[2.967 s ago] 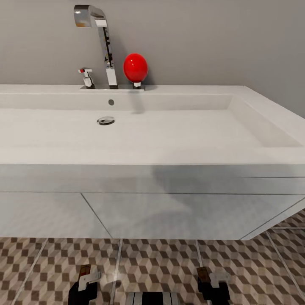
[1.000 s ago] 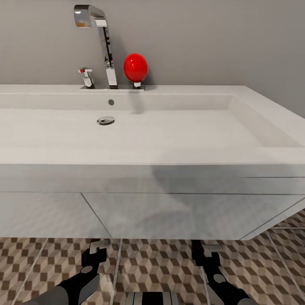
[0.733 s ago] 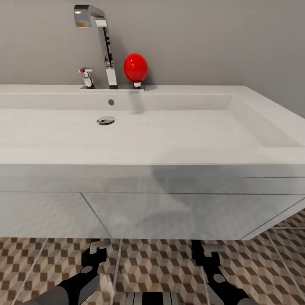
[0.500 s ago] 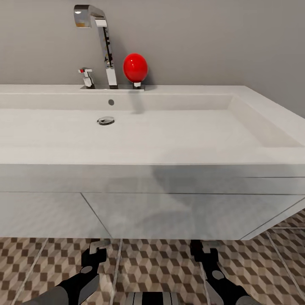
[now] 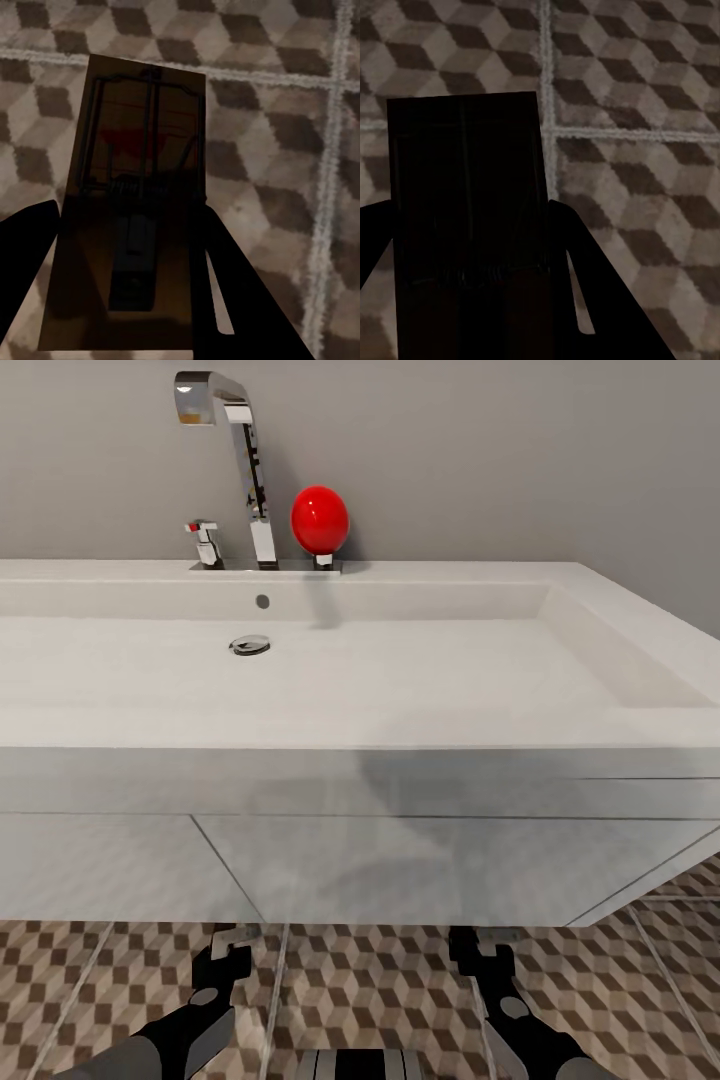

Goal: Take the four mousetraps from the cabinet in the bathroom and place them on the bathroom floor. Make sure all four end up on the same floor surface, and ensure that at least two of them are either under or directly next to the same bathroom sink.

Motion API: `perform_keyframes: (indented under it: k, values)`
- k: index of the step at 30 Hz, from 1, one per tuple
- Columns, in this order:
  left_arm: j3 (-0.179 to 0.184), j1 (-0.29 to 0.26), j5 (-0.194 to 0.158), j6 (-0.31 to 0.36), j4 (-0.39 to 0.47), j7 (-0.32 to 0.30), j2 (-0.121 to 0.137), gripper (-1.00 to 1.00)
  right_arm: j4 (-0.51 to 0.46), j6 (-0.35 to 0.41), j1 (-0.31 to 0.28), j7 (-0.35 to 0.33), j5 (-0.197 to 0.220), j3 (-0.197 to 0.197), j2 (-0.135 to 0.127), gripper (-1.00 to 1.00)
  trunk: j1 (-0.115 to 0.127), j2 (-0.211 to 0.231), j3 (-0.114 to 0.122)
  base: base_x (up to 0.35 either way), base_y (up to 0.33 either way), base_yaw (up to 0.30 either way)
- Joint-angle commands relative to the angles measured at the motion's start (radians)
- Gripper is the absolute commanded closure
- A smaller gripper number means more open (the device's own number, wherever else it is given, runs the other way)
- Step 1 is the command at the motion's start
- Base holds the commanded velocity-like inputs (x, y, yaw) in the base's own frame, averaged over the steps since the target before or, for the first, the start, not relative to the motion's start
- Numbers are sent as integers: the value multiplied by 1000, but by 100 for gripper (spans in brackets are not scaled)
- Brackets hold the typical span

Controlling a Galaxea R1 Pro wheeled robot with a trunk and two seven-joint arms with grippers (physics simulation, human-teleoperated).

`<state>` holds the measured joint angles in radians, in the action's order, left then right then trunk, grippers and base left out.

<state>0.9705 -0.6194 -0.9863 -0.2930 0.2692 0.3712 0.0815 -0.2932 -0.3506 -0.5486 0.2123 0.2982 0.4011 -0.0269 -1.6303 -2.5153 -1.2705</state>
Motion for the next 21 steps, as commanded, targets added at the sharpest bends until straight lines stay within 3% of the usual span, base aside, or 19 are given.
perform_keyframes:
  k: [1,21]
  values:
    - [8,0,-8,-3,2,6,1,100,0,-4,-1,2,12,9,-1,100,0,0,-1,0,0,0]
    - [8,0,-8,-5,3,7,-1,100,0,-4,-1,2,13,9,-1,100,-1,-1,-8,0,0,0]
